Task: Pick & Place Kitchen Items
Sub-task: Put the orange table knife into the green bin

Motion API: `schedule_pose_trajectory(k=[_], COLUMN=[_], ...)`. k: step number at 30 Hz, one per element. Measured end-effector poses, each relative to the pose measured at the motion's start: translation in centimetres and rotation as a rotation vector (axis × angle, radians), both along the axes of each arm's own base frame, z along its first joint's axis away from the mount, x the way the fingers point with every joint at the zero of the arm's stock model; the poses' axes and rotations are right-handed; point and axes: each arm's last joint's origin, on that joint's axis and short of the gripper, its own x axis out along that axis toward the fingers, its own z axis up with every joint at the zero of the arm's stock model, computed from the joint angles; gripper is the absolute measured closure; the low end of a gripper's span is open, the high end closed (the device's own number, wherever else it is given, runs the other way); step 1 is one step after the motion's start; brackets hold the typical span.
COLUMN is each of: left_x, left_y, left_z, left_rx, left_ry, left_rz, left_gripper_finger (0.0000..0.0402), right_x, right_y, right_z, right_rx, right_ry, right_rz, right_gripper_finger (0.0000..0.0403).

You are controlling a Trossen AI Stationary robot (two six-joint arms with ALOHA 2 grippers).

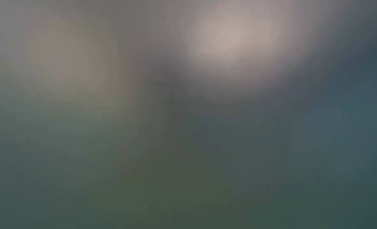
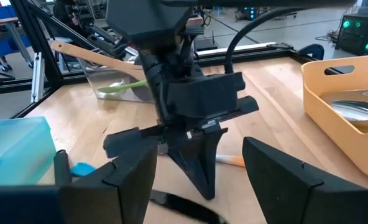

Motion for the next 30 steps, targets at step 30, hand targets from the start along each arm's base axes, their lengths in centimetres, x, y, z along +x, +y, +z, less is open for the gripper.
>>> schedule_pose_trajectory(k=[30], left_x=[-1.3], left_y=[-1.1], left_z=[3.3], left_rx=[0.190], left_ry=[0.012], left_rz=[0.183], left_gripper_finger=[0.0380], right_x=[0.0], right_y=[0.0], right_z=[-0.3], right_rx=[-0.004], right_ry=[0.030], right_rz=[0.002], right_gripper_finger=[0.0163])
